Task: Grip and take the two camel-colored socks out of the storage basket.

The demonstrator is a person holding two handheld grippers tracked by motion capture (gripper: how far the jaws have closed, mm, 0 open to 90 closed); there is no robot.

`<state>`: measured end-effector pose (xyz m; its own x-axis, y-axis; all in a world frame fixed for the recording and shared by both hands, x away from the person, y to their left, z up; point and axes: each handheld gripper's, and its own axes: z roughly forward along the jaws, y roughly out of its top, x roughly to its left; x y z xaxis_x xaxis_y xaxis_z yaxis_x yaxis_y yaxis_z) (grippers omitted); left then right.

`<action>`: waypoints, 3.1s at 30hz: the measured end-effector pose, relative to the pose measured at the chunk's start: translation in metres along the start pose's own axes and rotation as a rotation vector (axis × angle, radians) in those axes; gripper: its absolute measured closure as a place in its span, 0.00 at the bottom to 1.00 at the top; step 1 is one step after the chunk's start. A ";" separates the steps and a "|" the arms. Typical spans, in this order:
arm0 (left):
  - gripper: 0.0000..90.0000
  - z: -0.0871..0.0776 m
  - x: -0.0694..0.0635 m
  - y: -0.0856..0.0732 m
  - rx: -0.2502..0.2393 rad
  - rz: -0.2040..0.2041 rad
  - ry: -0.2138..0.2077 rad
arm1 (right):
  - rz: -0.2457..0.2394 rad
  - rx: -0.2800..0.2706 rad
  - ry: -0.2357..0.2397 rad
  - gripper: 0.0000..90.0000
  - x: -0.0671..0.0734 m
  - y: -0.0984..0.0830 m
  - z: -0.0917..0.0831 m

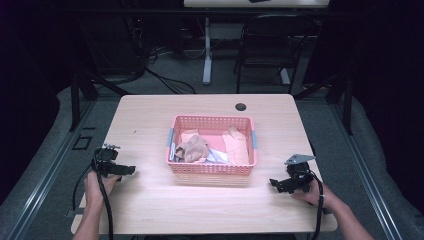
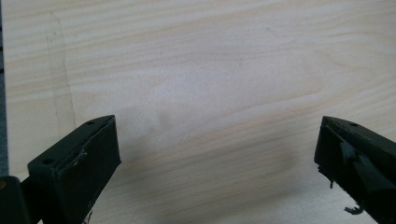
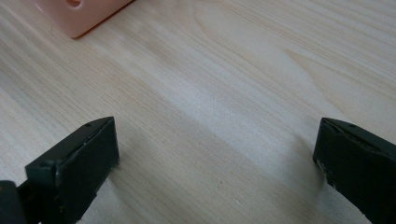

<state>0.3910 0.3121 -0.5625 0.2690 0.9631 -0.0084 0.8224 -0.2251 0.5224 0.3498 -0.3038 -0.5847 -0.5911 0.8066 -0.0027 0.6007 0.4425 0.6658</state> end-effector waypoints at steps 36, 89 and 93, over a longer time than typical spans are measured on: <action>0.00 -0.060 -0.036 0.051 0.020 0.155 -0.071 | 0.011 -0.015 -0.002 0.00 0.001 -0.001 0.001; 0.00 -0.040 -0.185 0.142 0.060 0.497 -0.230 | 0.011 -0.009 -0.003 0.00 0.001 -0.001 0.000; 0.00 -0.033 -0.193 0.144 0.073 0.516 -0.228 | 0.010 -0.010 -0.003 0.00 0.001 -0.001 0.000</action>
<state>0.4409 0.0990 -0.4575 0.7397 0.6715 0.0440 0.5862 -0.6751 0.4479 0.3491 -0.3034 -0.5855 -0.5829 0.8125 0.0018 0.6017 0.4302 0.6730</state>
